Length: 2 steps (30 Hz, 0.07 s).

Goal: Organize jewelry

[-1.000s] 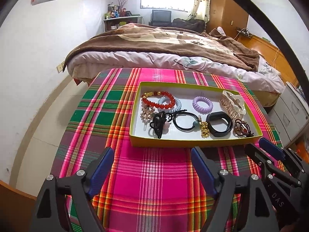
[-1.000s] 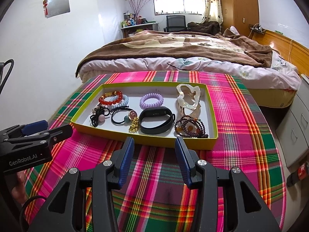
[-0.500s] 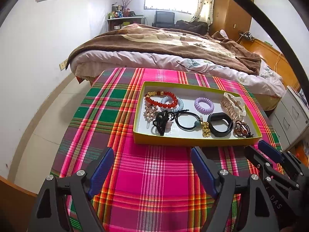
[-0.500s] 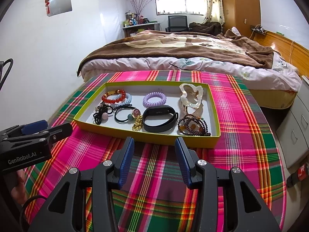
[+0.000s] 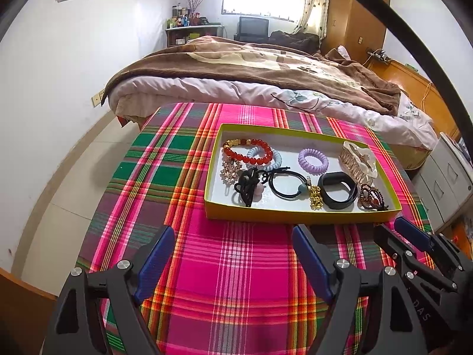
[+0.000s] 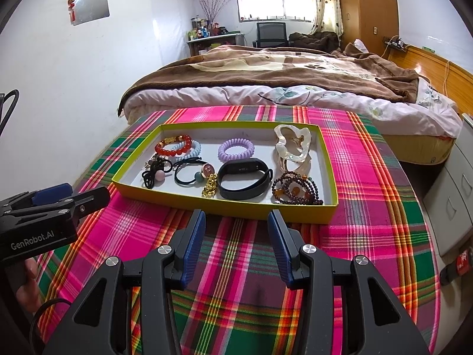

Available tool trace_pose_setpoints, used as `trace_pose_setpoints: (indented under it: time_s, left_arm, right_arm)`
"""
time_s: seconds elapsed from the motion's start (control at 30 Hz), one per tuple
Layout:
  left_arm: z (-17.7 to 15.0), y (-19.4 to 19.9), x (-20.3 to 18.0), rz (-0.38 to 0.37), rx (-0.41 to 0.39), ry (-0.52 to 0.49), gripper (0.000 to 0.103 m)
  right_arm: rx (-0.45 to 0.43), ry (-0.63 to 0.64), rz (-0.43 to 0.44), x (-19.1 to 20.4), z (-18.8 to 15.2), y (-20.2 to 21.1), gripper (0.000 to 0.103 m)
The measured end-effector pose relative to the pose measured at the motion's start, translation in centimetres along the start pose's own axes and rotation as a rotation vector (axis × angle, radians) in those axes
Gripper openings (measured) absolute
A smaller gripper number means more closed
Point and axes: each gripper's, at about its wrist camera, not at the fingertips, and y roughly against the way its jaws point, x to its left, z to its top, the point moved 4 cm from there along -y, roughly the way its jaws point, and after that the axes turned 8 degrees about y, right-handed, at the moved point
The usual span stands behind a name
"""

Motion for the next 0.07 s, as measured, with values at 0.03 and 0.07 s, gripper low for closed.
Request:
trace_pose_setpoints:
  time_s: [0.03,0.07]
  left_arm:
    - [0.02,0.01,0.02,0.0,0.001,-0.001,0.081]
    - [0.02,-0.02,0.07,0.001,0.0,0.0,0.081]
  right_arm:
    - [0.0,0.0,0.0,0.0,-0.03,-0.01,0.045]
    - [0.0,0.0,0.001,-0.04,-0.02,-0.03,0.045]
